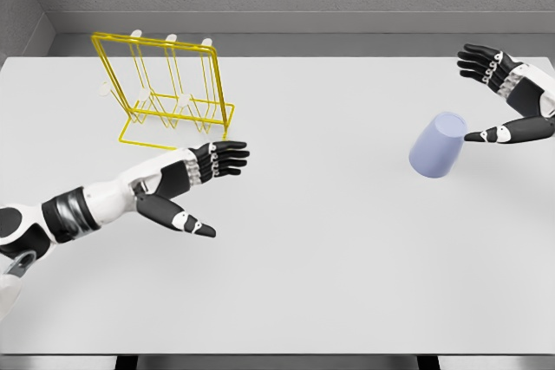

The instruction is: Place the cup on the cup holder with both arms

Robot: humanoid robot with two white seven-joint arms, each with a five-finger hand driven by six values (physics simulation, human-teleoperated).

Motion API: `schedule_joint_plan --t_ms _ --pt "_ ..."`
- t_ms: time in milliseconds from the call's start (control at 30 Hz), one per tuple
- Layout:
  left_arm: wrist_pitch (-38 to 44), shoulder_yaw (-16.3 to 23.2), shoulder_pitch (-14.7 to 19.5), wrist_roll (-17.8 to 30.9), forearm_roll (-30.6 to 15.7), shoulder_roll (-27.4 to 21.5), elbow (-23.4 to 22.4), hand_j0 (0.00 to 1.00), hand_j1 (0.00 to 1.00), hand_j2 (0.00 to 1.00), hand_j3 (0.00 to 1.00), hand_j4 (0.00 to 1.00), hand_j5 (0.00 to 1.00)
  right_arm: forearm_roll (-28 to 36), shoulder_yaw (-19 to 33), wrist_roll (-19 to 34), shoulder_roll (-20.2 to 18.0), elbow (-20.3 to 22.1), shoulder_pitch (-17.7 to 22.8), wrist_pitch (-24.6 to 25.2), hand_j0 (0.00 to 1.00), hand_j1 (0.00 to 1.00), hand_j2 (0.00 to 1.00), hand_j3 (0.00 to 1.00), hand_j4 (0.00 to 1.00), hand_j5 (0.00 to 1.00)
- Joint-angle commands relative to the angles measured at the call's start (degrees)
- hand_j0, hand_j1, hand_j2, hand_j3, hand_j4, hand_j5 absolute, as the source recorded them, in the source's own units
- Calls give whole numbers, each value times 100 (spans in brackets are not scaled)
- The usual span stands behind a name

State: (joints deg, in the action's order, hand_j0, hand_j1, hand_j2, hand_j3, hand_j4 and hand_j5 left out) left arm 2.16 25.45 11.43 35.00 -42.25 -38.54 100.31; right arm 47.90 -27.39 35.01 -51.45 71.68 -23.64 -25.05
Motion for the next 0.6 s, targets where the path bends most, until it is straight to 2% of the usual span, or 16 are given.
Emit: schedule_joint_plan --t_ms 0,33,133,200,300,400,467,567 --pt "-49 -128 0 0 85 285 -20 100 100 100 100 100 100 26 -20 -1 -14 -14 9 1 100 100 100 100 100 100" --pt "4 -338 0 0 164 540 -169 100 100 100 100 100 100 35 -20 -1 -14 -84 0 1 100 100 100 100 100 100" --pt "4 -356 0 0 217 822 -512 100 100 100 100 100 100 26 24 -1 -14 -198 -70 -26 100 100 100 100 100 100" --pt "-5 -365 -61 0 489 988 -608 100 100 100 100 100 100 26 15 -1 3 -304 -9 -298 100 100 100 100 100 100" --pt "-5 -383 -97 0 489 1006 -714 100 100 100 100 100 100 44 -12 -1 12 -796 88 -272 100 100 100 100 100 100" --pt "65 -383 -79 0 577 989 -723 100 100 100 100 100 100 79 -12 -1 65 -998 211 -246 100 100 100 100 100 100" --pt "57 -383 -70 0 665 997 -811 100 100 100 100 100 100 88 -12 -1 100 -1095 220 -52 100 100 100 100 100 100" --pt "48 -392 -88 0 735 997 -802 100 100 100 100 100 100 88 -3 -1 451 -1385 255 9 100 100 100 100 100 100"
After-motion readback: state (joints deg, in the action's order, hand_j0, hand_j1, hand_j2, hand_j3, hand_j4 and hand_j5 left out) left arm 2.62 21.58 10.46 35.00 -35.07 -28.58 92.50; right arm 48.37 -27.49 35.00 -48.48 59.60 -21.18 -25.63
